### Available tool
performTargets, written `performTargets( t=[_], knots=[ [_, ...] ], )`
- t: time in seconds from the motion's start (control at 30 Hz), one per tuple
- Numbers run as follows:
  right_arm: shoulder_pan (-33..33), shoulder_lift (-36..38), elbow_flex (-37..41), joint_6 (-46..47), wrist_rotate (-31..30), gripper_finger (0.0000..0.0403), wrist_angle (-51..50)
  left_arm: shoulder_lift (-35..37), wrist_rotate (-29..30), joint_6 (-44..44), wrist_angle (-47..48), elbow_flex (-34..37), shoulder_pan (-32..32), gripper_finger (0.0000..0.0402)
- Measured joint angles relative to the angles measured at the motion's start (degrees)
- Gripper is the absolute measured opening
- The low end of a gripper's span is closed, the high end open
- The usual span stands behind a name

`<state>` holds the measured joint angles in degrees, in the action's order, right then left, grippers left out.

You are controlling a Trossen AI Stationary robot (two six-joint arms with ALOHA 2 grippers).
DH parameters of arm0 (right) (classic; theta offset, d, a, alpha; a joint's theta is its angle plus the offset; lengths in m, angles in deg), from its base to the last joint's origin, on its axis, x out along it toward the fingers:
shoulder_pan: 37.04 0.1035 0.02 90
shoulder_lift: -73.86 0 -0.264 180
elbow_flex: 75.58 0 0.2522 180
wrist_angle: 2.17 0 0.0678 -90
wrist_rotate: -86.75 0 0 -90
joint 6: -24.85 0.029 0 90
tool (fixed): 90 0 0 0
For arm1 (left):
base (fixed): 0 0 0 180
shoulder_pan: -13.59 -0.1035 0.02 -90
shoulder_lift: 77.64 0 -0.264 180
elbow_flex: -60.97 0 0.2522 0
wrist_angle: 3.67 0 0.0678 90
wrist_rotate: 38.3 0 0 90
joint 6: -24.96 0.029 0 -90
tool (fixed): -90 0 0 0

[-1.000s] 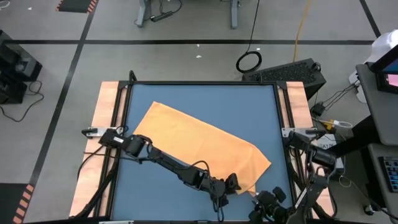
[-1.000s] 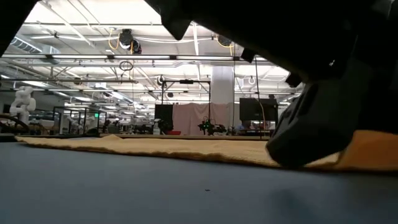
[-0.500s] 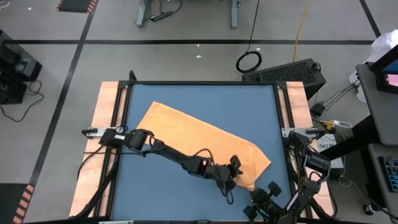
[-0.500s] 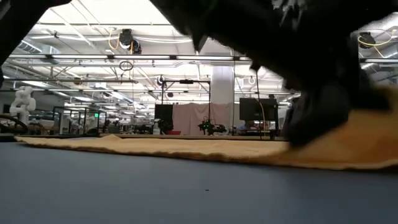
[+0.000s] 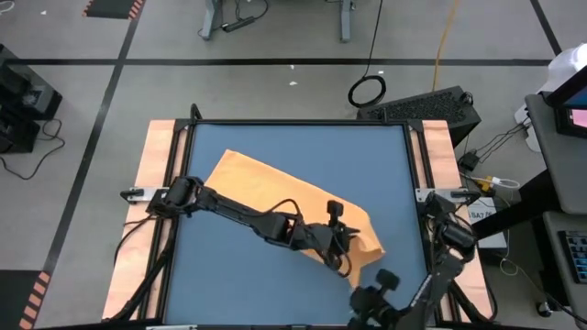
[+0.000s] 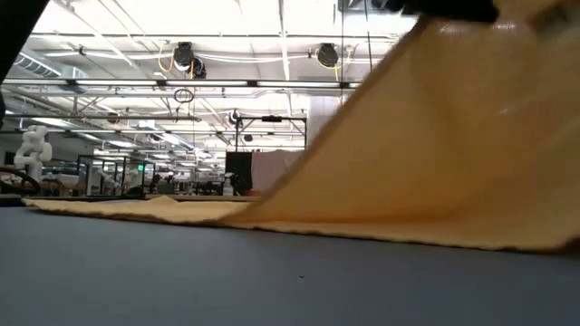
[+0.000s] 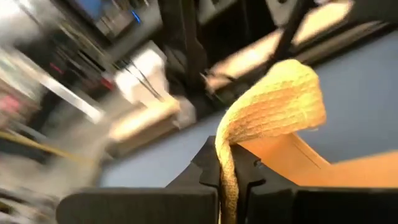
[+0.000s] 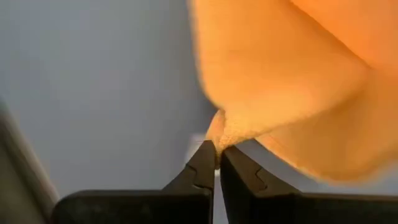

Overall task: Roll towel into tight, uniform cylinder
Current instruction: Fold the orange microfiber cloth

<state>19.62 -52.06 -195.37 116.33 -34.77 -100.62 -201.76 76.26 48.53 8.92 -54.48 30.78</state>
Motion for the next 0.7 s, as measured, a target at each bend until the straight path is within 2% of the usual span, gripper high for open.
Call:
performTargets(
  t=[0.07,0.17,0.33,0.53,0.7],
  knots=[
    [-0.82,-2.08,-0.84,-5.67,0.44,0.0006,2.14,0.11,-3.92,-6.25,4.95,0.01,-0.31,0.0006],
    [-0.95,-4.47,-1.34,-8.12,2.75,0.0006,2.22,-0.45,-8.99,-12.33,10.03,0.06,-0.12,0.0006],
    [0.90,-4.55,-1.42,-6.74,3.26,0.0021,2.01,-2.88,-9.99,-14.71,14.52,0.05,1.51,0.0006],
    [3.60,0.18,-5.25,-3.69,3.53,0.0088,0.44,-3.32,-9.99,-15.81,15.09,0.09,2.61,0.0006],
    [3.74,4.00,-7.99,0.51,12.33,0.0140,-5.48,-3.43,-10.15,-18.28,15.16,0.09,3.06,0.0006]
  ],
)
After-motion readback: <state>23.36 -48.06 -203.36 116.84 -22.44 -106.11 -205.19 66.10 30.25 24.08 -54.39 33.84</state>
